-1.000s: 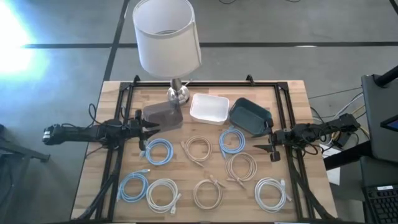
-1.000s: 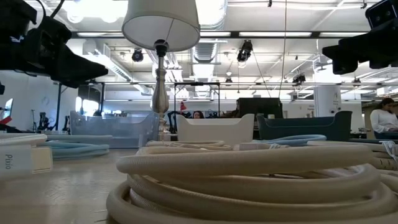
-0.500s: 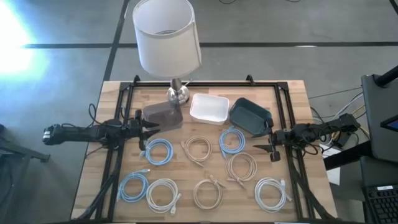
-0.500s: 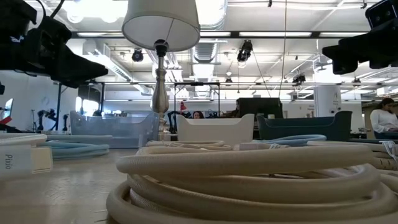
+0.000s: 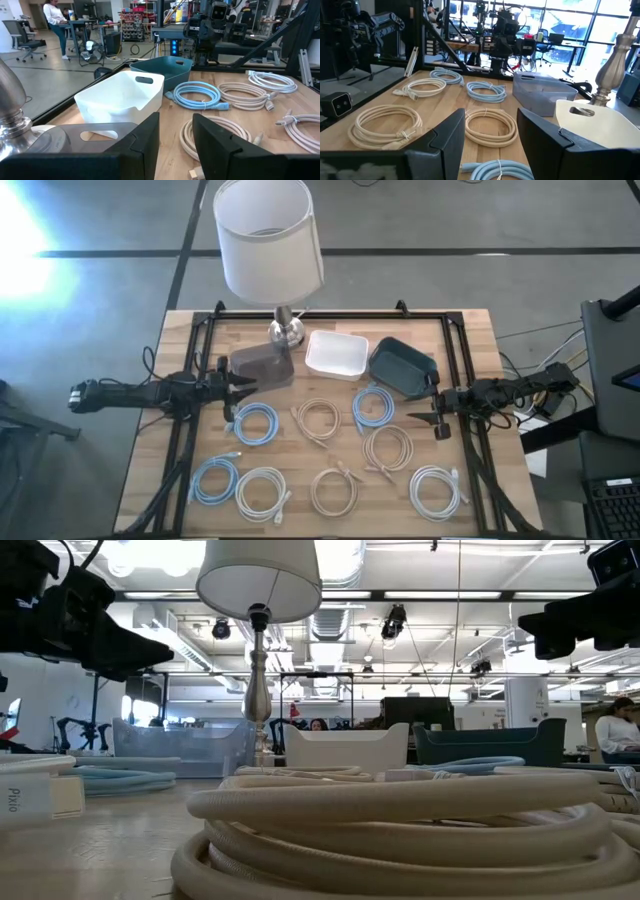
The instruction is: Sort HDMI cables
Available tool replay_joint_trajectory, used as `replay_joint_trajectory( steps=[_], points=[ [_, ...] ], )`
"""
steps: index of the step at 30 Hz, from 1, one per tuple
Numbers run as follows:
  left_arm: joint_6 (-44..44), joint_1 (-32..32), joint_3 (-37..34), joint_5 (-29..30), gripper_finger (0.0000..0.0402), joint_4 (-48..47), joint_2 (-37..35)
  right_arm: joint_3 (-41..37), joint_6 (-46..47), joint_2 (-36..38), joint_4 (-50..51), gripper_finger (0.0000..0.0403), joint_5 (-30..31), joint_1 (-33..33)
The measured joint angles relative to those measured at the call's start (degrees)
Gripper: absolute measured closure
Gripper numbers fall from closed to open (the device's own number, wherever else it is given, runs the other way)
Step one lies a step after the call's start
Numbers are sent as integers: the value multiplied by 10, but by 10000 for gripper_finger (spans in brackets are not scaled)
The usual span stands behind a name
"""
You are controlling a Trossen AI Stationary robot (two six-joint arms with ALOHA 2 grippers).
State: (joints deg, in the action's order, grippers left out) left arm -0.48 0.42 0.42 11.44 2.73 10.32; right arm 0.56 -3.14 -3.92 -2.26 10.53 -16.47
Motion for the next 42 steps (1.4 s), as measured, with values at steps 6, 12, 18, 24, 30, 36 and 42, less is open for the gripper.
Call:
replay_joint_trajectory(
  steps=[6, 12, 18, 24, 30, 36, 42],
  points=[
    [0, 0, 0, 0, 280, 0, 0, 0, 0, 0, 0, 227, 0, 0],
    [0, 0, 0, 0, 280, 0, 0, 0, 1, 0, 0, 227, 0, 0],
    [0, 0, 0, 0, 280, 0, 0, 0, 1, 0, 0, 227, 0, 0],
    [0, 0, 0, 0, 280, 0, 0, 0, 0, 0, 0, 227, 0, 0],
    [0, 0, 0, 0, 280, 0, 0, 0, 3, 0, 0, 227, 0, 0],
    [0, 0, 0, 0, 280, 0, 0, 0, -2, 0, -1, 227, 0, 0],
    [0, 0, 0, 0, 280, 0, 0, 0, -173, 0, -15, 227, 0, 0]
  ],
)
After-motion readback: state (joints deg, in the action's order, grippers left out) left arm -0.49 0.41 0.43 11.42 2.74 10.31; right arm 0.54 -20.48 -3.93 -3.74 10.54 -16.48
